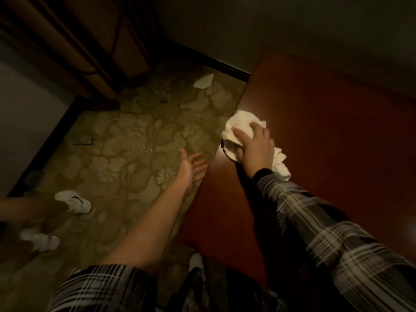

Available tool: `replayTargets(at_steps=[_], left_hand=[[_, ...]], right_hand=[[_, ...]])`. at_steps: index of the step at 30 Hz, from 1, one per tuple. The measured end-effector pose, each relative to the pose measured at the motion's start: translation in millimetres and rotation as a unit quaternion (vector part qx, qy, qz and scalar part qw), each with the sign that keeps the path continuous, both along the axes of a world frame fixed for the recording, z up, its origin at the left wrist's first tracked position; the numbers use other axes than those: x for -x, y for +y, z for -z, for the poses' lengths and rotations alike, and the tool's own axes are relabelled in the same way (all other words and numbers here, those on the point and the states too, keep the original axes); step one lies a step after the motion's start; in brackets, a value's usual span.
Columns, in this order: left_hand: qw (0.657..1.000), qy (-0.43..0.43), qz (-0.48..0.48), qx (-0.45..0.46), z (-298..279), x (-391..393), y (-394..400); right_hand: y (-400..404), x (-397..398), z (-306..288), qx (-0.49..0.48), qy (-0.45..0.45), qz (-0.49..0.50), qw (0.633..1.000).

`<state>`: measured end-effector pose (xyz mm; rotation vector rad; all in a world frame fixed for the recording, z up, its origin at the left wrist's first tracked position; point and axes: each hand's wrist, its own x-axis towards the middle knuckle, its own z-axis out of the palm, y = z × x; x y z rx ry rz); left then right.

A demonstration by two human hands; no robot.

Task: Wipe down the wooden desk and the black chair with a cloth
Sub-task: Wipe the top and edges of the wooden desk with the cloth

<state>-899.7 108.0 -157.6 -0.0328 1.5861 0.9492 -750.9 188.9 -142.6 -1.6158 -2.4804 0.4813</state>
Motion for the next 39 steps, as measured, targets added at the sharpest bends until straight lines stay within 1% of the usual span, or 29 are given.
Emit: replayTargets(at_steps=[4,6,9,12,14,15,17,19,20,21,25,26,27,29,31,33,35,39], left_hand=[[0.998,0.061,-0.005,0.015,-7.7,10.5,-37.1],[0.996,0.084,-0.015,0.013,-13.6,16.7,-60.6],[0.995,0.099,-0.031,0.008,-21.3,24.1,-100.4],[0.993,0.108,-0.053,-0.019,-28.8,23.2,-139.1],[0.992,0.107,-0.058,-0.041,-32.4,18.7,-160.9],[0.992,0.105,-0.059,-0.047,-32.2,16.6,-170.4],[0.991,0.102,-0.068,-0.054,-32.0,11.8,-185.0],[0.990,0.108,-0.064,-0.056,-34.1,5.7,-191.1],[0.990,0.114,-0.052,-0.056,-35.7,1.9,-191.6],[0.991,0.117,-0.038,-0.059,-36.4,-2.2,-189.6],[0.992,0.126,0.008,-0.025,-41.0,-23.7,-172.0],[0.990,0.141,0.019,-0.013,-39.6,-28.4,-165.7],[0.985,0.168,0.039,0.000,-36.8,-32.2,-159.9],[0.963,0.248,0.097,0.039,-34.3,-39.8,-147.8],[0.941,0.301,0.145,0.059,-32.9,-46.5,-133.3],[0.928,0.321,0.180,0.060,-31.9,-53.7,-114.1],[0.919,0.318,0.220,0.069,-30.9,-60.4,-93.8],[0.900,0.317,0.280,0.105,-25.1,-67.7,-70.6]], right_hand=[[-60.3,8.7,-3.1,0.032,0.021,0.019,0.999],[-102.6,15.7,-7.2,0.049,0.028,-0.002,0.998],[-178.9,30.0,-8.1,0.081,0.033,-0.031,0.996],[-254.9,41.7,-15.6,0.109,0.063,-0.022,0.992],[-280.9,44.0,-20.6,0.178,0.106,0.010,0.978],[-283.4,42.2,-19.9,0.219,0.137,0.035,0.966],[-274.4,33.9,-28.7,0.262,0.203,0.065,0.941],[-257.8,15.9,-48.0,0.285,0.318,0.105,0.898],[-248.3,3.9,-59.6,0.291,0.358,0.125,0.878],[-237.2,-8.4,-68.7,0.288,0.378,0.148,0.867],[-182.7,-59.9,-74.5,0.232,0.345,0.212,0.885],[-168.3,-71.1,-72.2,0.218,0.335,0.228,0.888],[-154.3,-81.4,-69.0,0.212,0.327,0.248,0.887],[-126.0,-98.1,-66.1,0.197,0.312,0.285,0.885],[-95.9,-108.0,-64.3,0.168,0.304,0.296,0.890],[-67.3,-110.4,-65.2,0.143,0.286,0.273,0.907],[-40.4,-109.1,-64.6,0.128,0.250,0.235,0.931],[1.7,-101.4,-48.7,0.085,0.118,0.128,0.981]])
